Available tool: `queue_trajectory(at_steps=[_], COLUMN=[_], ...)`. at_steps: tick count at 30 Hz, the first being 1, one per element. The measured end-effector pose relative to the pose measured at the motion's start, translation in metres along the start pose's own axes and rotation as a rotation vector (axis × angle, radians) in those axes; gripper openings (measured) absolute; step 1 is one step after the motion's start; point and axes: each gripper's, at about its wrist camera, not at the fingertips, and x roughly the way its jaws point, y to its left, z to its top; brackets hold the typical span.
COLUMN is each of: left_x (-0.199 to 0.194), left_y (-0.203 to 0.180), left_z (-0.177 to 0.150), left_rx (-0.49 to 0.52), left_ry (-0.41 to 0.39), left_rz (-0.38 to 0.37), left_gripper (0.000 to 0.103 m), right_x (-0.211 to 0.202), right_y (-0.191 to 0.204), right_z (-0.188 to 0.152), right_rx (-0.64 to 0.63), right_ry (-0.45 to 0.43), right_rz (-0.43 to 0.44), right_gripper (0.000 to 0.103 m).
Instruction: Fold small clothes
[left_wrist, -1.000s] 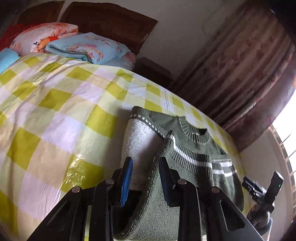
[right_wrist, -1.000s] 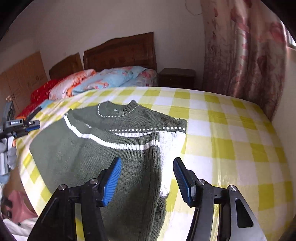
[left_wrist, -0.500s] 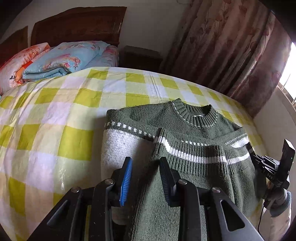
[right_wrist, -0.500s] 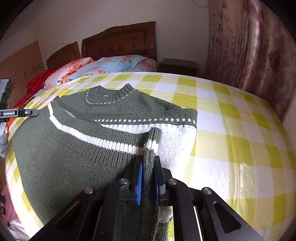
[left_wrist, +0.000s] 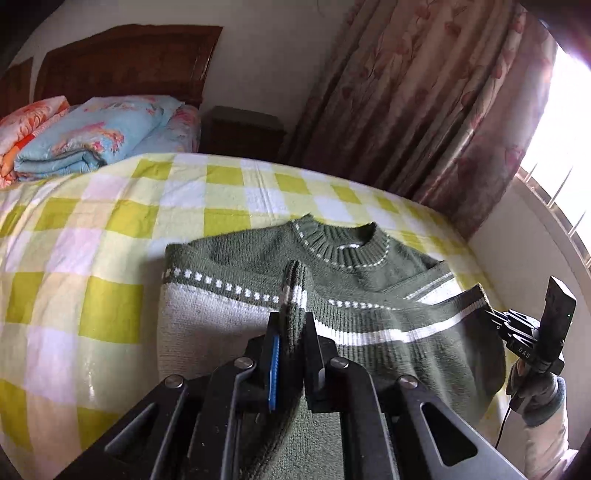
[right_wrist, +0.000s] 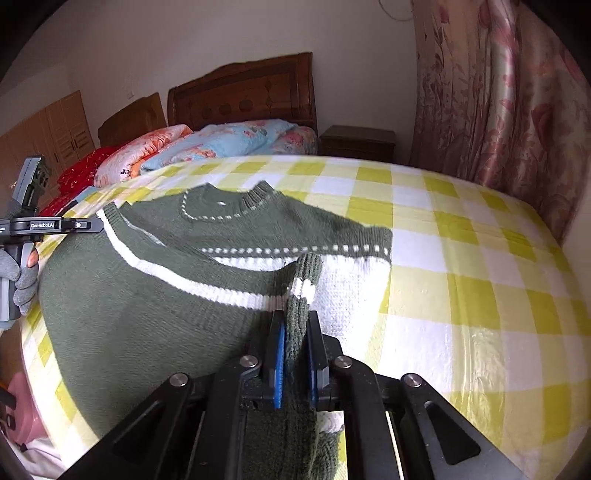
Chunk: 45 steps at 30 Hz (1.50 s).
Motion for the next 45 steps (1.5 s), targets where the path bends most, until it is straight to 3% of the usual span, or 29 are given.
queue_trajectory(at_steps=[1,5,8,10,12,15,16,17,19,24,27,29,31,33,37,40,42,45], left_x=[-0.012,-0.035,-0.014,0.017,0.056,0.115,0.116,0.112,0.117,0.119,0.092,0.068,0.056,0.062,0.116,0.158,0.155,0.158], left_y=[-0.001,-0.005,-0.002,0.005,0.017,0.04,0.044,0.046,0.051,0.056,0.049,0.041,0.026,-0.002,-0.056,-0.069,-0.053,-0.014], left_z=[0.006,0.049,0.084,0.097,0.098,0.067,0.062,0.064,0.062,0.061,0.067,0.071,0.075,0.082,0.077,0.054,0.058,0.058], left_rx=[0.001,0.024,0.004,-0.027,-0.078,-0.136,-0.148,-0.161,-0.181,-0.215,-0.227,-0.262,-0.27,-0.19,0.034,0.146,0.046,-0.134], left_ry=[-0.025,-0.111,-0.122,-0.085,-0.036,0.061,0.028,0.004,0.02,0.009,-0.103,-0.212,-0.274,-0.245,-0.036,0.112,0.083,0.082], left_rz=[-0.018,0.004,0.053,0.094,0.118,0.213,0.209,0.214,0.225,0.224,0.314,0.37,0.324,0.268,0.156,0.197,0.168,0.012], left_gripper=[0.01,0.01,0.01,0.01,0.01,0.01,0.011,0.011,0.013,0.018,0.02,0.023,0.028,0.03,0.03,0.031,0.031,0.029], right_x=[-0.011,-0.041,-0.031,-0.006,0.031,0.098,0.112,0.107,0.104,0.101,0.089,0.071,0.058,0.056,0.09,0.132,0.134,0.137], right_y=[0.005,0.012,0.003,-0.008,-0.02,-0.036,-0.039,-0.041,-0.05,-0.054,-0.047,-0.036,-0.018,0.005,0.047,0.053,0.044,0.027], right_z=[0.004,0.039,0.077,0.099,0.109,0.091,0.08,0.075,0.073,0.076,0.083,0.092,0.102,0.109,0.11,0.093,0.093,0.093], right_rx=[-0.022,-0.1,-0.109,-0.094,-0.068,-0.02,-0.018,-0.015,0.041,0.043,0.043,0.034,0.016,-0.008,-0.059,-0.081,-0.035,0.048], right_ry=[-0.023,-0.098,-0.121,-0.09,-0.017,0.151,0.172,0.1,0.094,0.098,0.108,0.053,0.011,-0.007,0.037,0.149,0.16,0.194], right_rz=[-0.003,-0.024,-0.066,-0.091,-0.108,-0.132,-0.148,-0.131,-0.102,-0.067,-0.145,-0.159,-0.146,-0.098,-0.1,-0.181,-0.163,-0.098], right_gripper=[0.103,0.103,0.103,0.103,0.103,0.103,0.103,0.103,0.103,0.103,0.103,0.103,0.103,0.103,0.103,0.103,0.103,0.103])
